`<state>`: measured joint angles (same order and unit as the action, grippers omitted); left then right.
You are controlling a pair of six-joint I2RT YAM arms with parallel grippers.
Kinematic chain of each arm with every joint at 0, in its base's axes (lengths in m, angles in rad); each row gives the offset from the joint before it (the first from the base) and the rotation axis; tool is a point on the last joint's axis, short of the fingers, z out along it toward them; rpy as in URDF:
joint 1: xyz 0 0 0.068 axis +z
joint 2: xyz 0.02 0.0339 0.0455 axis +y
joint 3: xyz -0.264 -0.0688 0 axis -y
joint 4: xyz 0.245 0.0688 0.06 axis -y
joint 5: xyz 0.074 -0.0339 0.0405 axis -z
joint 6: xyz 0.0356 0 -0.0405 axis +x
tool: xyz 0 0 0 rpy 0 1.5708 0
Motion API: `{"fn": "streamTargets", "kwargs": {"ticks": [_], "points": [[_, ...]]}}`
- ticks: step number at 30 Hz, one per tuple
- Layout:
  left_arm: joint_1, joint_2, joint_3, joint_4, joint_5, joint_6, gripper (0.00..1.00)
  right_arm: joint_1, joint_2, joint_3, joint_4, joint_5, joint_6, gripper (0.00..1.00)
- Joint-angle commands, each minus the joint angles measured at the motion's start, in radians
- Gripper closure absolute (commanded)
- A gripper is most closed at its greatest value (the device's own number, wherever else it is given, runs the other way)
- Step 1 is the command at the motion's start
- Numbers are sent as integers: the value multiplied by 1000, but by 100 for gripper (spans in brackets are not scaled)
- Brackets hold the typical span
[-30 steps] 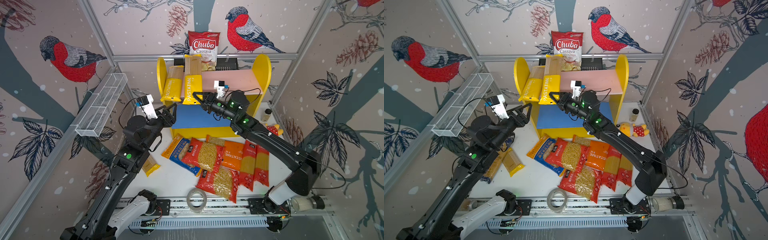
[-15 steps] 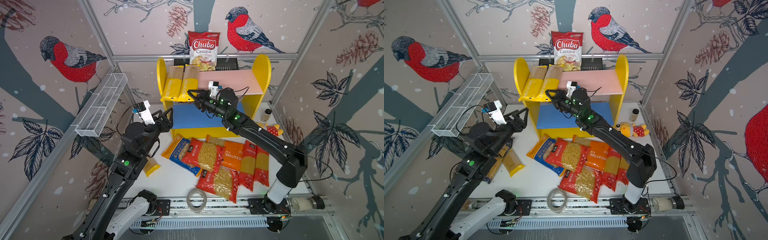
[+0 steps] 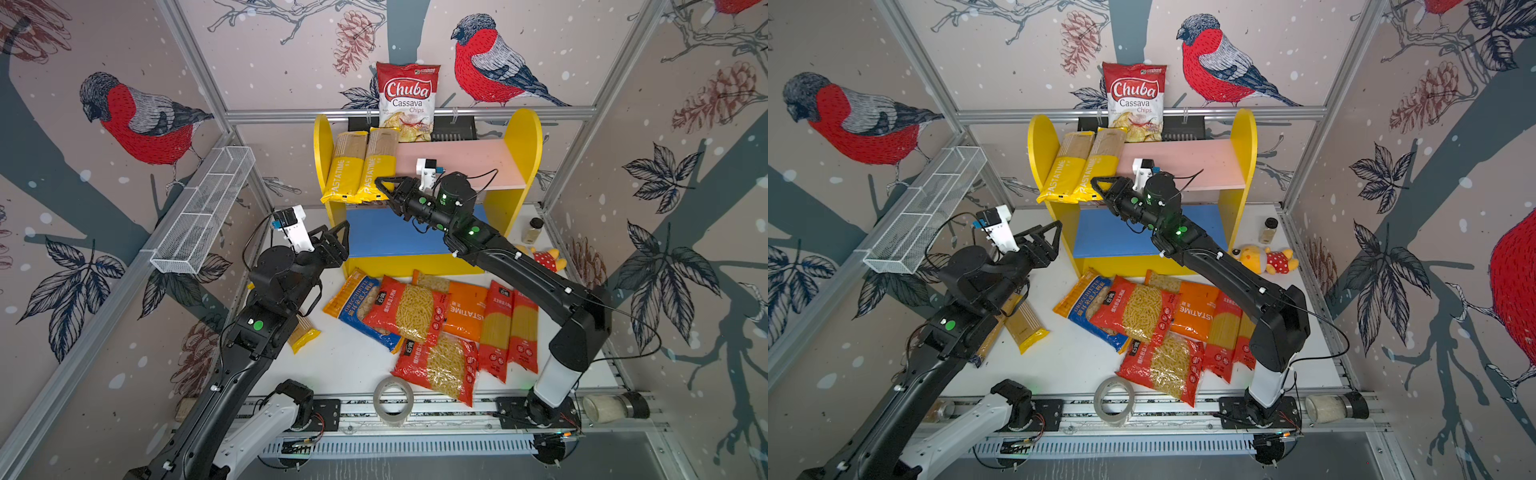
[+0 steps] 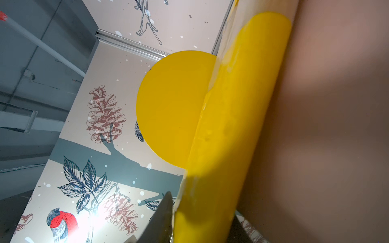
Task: Place and organize the pasta boxes and bags onto the shelf
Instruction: 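Withdraw both grippers from the shelf and lower them toward the pasta pile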
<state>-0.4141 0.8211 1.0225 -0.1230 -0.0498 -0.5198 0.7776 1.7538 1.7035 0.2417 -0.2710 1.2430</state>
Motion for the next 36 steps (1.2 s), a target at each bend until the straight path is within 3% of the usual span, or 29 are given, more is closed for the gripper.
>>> {"fn": "streamTargets", "kwargs": {"ticks": [1, 5, 11, 17, 24, 32, 36], "points": [[3, -12, -8, -1, -2, 6, 32, 0, -9, 3, 37, -38, -46, 58], [3, -10, -19, 0, -11, 12, 32, 0, -48, -35, 42, -33, -83, 47], [3, 6, -19, 12, 9, 2, 32, -8, -62, -63, 40, -58, -97, 41], [3, -39, -69, -60, -53, 15, 30, -3, -158, -193, 74, -98, -183, 19], [5, -91, -183, -100, -115, -69, 30, 6, -313, -405, 119, -87, -271, 17], [9, -202, -386, -221, -293, -320, 28, 86, -458, -697, 130, -19, -380, 19], [20, -238, -483, -218, -326, -404, 27, 166, -444, -736, 56, 59, -491, 21]]}}
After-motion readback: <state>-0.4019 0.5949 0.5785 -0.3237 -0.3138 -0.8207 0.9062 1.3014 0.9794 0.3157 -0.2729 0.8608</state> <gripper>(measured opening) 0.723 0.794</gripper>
